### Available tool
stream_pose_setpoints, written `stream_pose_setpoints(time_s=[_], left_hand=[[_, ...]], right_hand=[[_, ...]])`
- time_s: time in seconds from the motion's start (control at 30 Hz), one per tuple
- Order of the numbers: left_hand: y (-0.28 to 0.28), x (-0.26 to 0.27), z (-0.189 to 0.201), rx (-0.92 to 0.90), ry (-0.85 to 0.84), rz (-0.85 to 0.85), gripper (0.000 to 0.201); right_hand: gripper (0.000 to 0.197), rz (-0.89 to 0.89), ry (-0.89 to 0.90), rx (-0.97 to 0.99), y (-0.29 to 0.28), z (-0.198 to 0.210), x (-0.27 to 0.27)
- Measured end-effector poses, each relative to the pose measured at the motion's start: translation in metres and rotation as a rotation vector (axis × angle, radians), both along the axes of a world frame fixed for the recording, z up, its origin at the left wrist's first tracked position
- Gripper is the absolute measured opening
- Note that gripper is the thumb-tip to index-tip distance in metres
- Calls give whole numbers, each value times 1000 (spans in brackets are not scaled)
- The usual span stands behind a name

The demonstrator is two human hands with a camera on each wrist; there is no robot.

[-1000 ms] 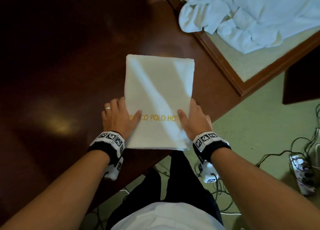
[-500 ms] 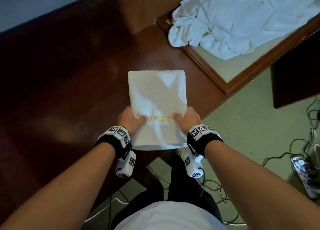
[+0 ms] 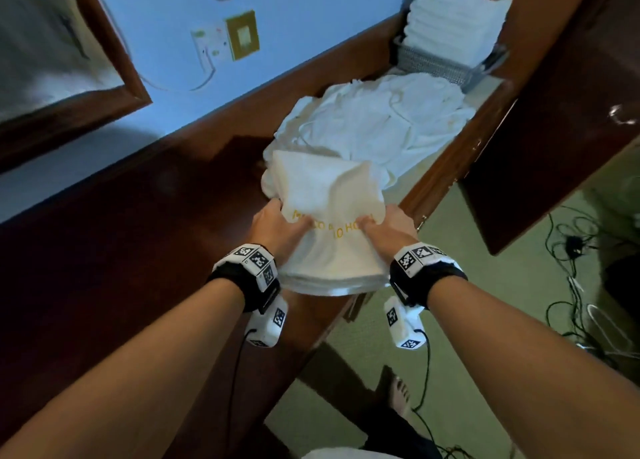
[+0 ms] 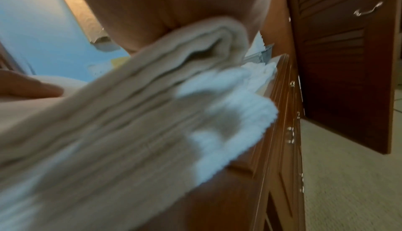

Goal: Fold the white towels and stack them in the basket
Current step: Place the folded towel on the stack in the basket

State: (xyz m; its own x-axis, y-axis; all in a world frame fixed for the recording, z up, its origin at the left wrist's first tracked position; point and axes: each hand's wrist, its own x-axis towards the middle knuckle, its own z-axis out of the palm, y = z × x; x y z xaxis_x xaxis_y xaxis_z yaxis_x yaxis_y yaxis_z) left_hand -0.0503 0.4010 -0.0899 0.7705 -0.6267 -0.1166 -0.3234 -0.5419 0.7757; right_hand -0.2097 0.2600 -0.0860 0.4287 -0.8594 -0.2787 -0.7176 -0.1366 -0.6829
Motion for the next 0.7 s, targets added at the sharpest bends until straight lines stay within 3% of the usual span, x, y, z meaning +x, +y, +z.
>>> stream_pose_setpoints(time_s=[0.1, 0.3, 0.43, 0.7], left_hand=[[-62, -20, 27, -86, -16, -47, 45], [-198, -71, 61, -182, -47, -88, 29], [-287, -106, 79, -258, -9, -139, 21], [-439, -147, 98, -342, -10, -222, 23]], right_hand=[[53, -65, -44, -37, -56, 20, -24], [50, -137, -82, -128, -181, 48, -82], [52, -162, -67, -185, -265, 68, -122], [49, -243, -77, -270, -398, 97, -177]])
